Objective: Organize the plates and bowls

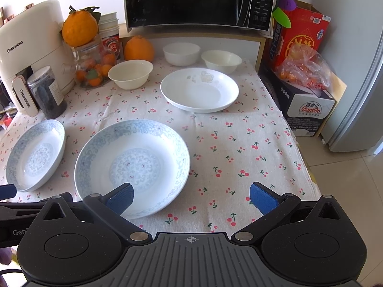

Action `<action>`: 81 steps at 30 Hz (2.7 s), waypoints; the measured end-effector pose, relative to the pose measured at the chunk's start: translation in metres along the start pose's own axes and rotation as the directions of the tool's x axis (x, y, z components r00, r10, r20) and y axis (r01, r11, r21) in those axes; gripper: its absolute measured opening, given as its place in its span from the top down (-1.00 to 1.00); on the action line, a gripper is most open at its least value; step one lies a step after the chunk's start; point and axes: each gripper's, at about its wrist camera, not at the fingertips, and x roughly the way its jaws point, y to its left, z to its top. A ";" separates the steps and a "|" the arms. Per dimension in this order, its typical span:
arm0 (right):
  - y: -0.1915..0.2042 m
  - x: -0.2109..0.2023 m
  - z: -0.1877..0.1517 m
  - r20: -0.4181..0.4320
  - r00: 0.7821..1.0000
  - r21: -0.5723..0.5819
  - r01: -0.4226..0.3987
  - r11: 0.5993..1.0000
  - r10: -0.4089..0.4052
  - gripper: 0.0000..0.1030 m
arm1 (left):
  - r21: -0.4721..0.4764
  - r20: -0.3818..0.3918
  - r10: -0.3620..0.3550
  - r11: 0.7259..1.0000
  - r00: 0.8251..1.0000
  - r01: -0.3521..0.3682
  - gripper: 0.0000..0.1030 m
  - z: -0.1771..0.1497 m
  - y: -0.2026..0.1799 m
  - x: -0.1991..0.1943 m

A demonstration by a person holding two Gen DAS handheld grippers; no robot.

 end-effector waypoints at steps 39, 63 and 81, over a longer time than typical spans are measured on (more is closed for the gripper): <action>0.001 0.003 -0.001 -0.020 1.000 -0.003 -0.004 1.000 0.004 -1.00 | -0.002 -0.004 -0.004 1.000 1.000 0.004 -0.99 -0.003 -0.001 0.002; 0.001 0.003 -0.001 -0.023 1.000 -0.001 -0.004 1.000 0.004 -1.00 | -0.002 -0.004 -0.004 1.000 1.000 0.004 -0.99 -0.003 -0.002 0.001; -0.029 0.030 0.002 -0.042 0.967 0.142 -0.241 0.960 0.250 -1.00 | -0.106 -0.027 -0.222 0.970 0.975 0.218 -0.80 0.008 0.023 0.022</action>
